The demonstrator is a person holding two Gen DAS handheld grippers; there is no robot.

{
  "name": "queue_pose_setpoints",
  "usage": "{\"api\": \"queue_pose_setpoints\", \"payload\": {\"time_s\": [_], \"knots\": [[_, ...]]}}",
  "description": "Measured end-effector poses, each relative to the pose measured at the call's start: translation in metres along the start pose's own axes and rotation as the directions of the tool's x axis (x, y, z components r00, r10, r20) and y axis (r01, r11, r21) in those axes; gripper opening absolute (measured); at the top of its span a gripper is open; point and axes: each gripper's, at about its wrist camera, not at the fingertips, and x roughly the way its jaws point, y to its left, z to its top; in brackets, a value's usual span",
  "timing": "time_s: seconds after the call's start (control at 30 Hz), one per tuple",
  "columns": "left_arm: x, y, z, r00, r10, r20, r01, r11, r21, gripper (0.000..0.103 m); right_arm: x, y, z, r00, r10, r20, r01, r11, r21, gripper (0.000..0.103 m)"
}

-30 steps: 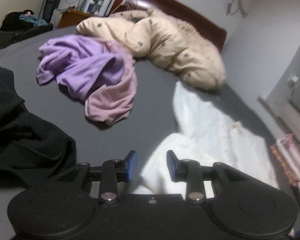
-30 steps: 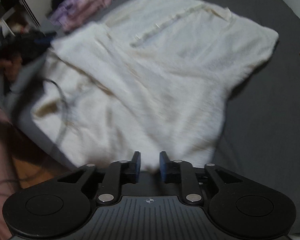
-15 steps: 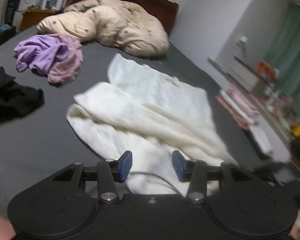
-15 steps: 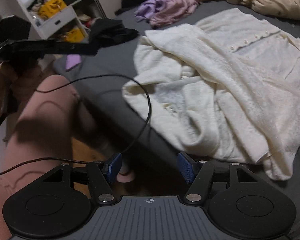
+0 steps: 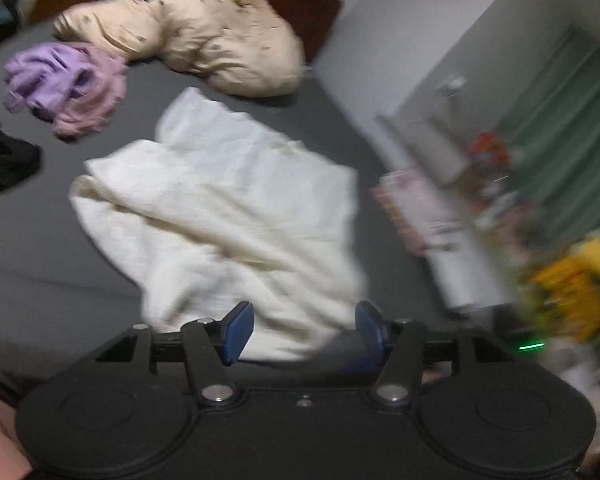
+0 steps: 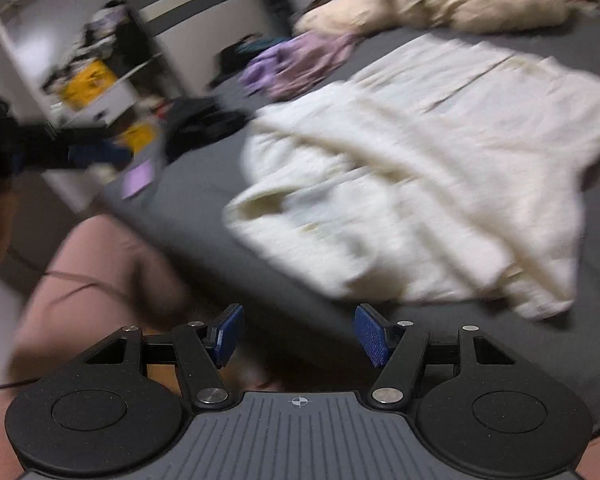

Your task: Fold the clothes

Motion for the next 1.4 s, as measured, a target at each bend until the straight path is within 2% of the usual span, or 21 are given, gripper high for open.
{"api": "queue_pose_setpoints", "payload": {"time_s": [0.07, 0.17, 0.23, 0.27, 0.3, 0.43, 0.47, 0.57, 0.63, 0.73, 0.77, 0.8, 0.87, 0.9, 0.93, 0.97, 1.07, 1.13, 1.2, 1.27, 1.4], "knots": [[0.03, -0.001, -0.012, 0.993, 0.122, 0.001, -0.122, 0.989, 0.079, 0.055, 0.003, -0.001, 0.003, 0.996, -0.078, 0.036, 0.079, 0.997, -0.02, 0.062], [0.067, 0.003, -0.028, 0.969, 0.247, 0.014, -0.247, 0.958, 0.148, 0.055, 0.011, 0.004, 0.006, 0.987, -0.144, 0.07, 0.149, 0.986, -0.076, 0.062], [0.084, 0.001, -0.033, 0.929, 0.365, 0.055, -0.368, 0.904, 0.216, 0.054, 0.018, 0.01, 0.007, 0.979, -0.184, 0.091, 0.196, 0.97, -0.143, 0.062], [0.09, 0.0, -0.033, 0.913, 0.4, 0.077, -0.406, 0.877, 0.256, 0.054, 0.022, 0.013, 0.009, 0.974, -0.205, 0.099, 0.22, 0.959, -0.177, 0.062], [0.095, -0.002, -0.033, 0.905, 0.413, 0.102, -0.424, 0.855, 0.299, 0.054, 0.027, 0.017, 0.01, 0.969, -0.223, 0.105, 0.24, 0.949, -0.205, 0.062], [0.121, -0.005, -0.035, 0.891, 0.442, 0.107, -0.442, 0.784, 0.437, 0.054, 0.058, 0.032, 0.014, 0.961, -0.253, 0.111, 0.275, 0.908, -0.317, 0.059], [0.126, -0.007, -0.037, 0.893, 0.438, 0.102, -0.431, 0.773, 0.466, 0.052, 0.067, 0.036, 0.014, 0.958, -0.265, 0.111, 0.287, 0.89, -0.354, 0.05], [0.144, -0.007, -0.043, 0.882, 0.458, 0.109, -0.441, 0.723, 0.532, 0.046, 0.093, 0.042, 0.011, 0.938, -0.331, 0.106, 0.342, 0.822, -0.455, 0.044], [0.152, -0.011, -0.048, 0.867, 0.474, 0.152, -0.466, 0.667, 0.581, 0.045, 0.109, 0.042, 0.01, 0.926, -0.365, 0.101, 0.364, 0.786, -0.499, 0.043], [0.161, -0.017, -0.054, 0.868, 0.45, 0.211, -0.465, 0.584, 0.665, 0.045, 0.126, 0.041, 0.009, 0.915, -0.39, 0.1, 0.377, 0.742, -0.554, 0.041], [0.164, -0.019, -0.056, 0.871, 0.437, 0.225, -0.458, 0.556, 0.693, 0.045, 0.131, 0.041, 0.008, 0.913, -0.396, 0.103, 0.379, 0.724, -0.577, 0.032], [0.168, -0.022, -0.057, 0.874, 0.424, 0.236, -0.45, 0.526, 0.722, 0.045, 0.135, 0.042, 0.007, 0.91, -0.399, 0.109, 0.381, 0.705, -0.598, 0.029], [0.177, -0.023, -0.058, 0.883, 0.408, 0.232, -0.425, 0.485, 0.765, 0.045, 0.143, 0.043, 0.004, 0.904, -0.41, 0.125, 0.39, 0.667, -0.635, 0.016], [0.182, -0.022, -0.058, 0.888, 0.404, 0.22, -0.41, 0.477, 0.778, 0.04, 0.147, 0.043, 0.003, 0.9, -0.414, 0.133, 0.395, 0.652, -0.647, 0.014], [0.186, -0.02, -0.056, 0.894, 0.401, 0.199, -0.392, 0.486, 0.781, 0.035, 0.149, 0.042, 0.003, 0.898, -0.417, 0.138, 0.399, 0.644, -0.653, 0.014], [0.188, -0.017, -0.054, 0.901, 0.396, 0.177, -0.373, 0.5, 0.782, 0.024, 0.15, 0.041, 0.004, 0.9, -0.414, 0.137, 0.398, 0.651, -0.646, 0.012], [0.185, -0.01, -0.047, 0.923, 0.359, 0.137, -0.332, 0.567, 0.754, 0.011, 0.142, 0.033, 0.008, 0.923, -0.366, 0.117, 0.361, 0.724, -0.587, 0.007], [0.178, -0.006, -0.044, 0.937, 0.325, 0.128, -0.31, 0.604, 0.734, 0.008, 0.135, 0.028, 0.012, 0.94, -0.328, 0.094, 0.325, 0.777, -0.54, 0.007], [0.169, -0.002, -0.041, 0.951, 0.285, 0.124, -0.285, 0.641, 0.713, 0.007, 0.13, 0.023, 0.014, 0.952, -0.297, 0.075, 0.292, 0.807, -0.513, 0.007], [0.158, 0.001, -0.04, 0.961, 0.242, 0.134, -0.263, 0.655, 0.708, 0.006, 0.125, 0.019, 0.015, 0.956, -0.287, 0.061, 0.278, 0.818, -0.503, 0.007], [0.145, 0.009, -0.039, 0.976, 0.198, 0.093, -0.206, 0.68, 0.704, 0.005, 0.123, 0.016, 0.014, 0.955, -0.292, 0.045, 0.275, 0.818, -0.505, 0.007]]}}
